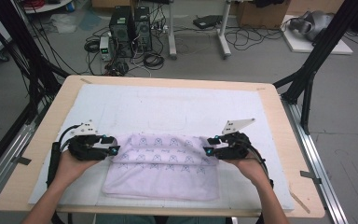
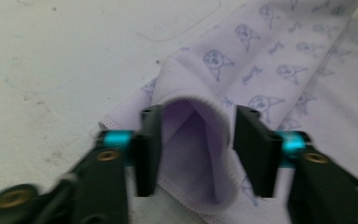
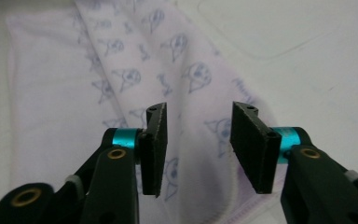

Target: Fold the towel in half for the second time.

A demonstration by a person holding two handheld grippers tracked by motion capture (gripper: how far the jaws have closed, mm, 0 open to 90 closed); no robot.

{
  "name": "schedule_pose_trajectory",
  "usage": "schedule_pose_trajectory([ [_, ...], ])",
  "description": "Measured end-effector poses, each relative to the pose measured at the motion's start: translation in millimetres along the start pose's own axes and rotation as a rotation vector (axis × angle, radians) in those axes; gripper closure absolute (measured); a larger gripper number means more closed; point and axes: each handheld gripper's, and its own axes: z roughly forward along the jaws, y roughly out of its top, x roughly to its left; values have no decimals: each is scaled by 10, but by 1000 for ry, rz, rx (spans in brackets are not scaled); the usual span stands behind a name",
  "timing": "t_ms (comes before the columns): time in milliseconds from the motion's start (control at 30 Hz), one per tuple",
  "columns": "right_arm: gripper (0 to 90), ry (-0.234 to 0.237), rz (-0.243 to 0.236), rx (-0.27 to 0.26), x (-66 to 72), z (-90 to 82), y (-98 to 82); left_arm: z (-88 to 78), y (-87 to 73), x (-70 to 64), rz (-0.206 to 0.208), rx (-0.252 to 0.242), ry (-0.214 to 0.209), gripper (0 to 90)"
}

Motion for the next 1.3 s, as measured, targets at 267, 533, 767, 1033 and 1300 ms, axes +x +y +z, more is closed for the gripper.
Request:
schedule_pose_trajectory([
  [267, 845, -2, -26, 89, 30, 273, -170, -8, -121, 13, -2, -6, -5, 874],
  [533, 848, 27, -73, -25, 233, -138, -109, -447, -182, -128, 17, -71, -30, 871],
  [767, 682, 60, -65, -93, 311, -387, -114, -554, -140, -205, 25, -51, -19, 567],
  [1033, 620, 52, -75, 15, 264, -4, -161, -196, -119, -204, 40, 17, -59, 647],
  [1300, 647, 48, -83, 117, 310, 142, -402, -36, -373, -162, 42, 112, -22, 635],
])
